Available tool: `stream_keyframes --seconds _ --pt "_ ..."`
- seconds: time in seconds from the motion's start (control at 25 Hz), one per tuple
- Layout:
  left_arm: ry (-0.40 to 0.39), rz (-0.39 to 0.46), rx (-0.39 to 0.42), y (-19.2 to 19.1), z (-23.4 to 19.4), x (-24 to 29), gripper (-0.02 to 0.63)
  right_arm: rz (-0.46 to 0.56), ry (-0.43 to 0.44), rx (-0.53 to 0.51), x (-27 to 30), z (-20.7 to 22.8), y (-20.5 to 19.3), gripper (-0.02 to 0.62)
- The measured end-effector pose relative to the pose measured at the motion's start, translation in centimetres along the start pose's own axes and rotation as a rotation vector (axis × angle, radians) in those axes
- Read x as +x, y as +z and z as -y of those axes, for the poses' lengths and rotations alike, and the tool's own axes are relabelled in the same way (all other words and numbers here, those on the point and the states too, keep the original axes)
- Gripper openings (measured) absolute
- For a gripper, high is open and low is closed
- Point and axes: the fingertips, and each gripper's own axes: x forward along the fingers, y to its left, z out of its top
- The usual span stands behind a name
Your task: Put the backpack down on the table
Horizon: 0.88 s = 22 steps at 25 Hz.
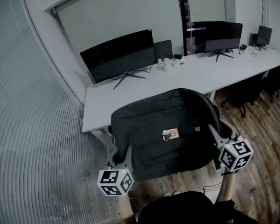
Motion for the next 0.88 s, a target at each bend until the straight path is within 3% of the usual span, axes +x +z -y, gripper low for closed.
stream_keyframes --seconds 0.88 --pt "0.024 -0.025 -0.010 -1.2 2.0 3.8 0.049 -0.020 0.016 0.016 2.0 4.3 -1.6 0.152"
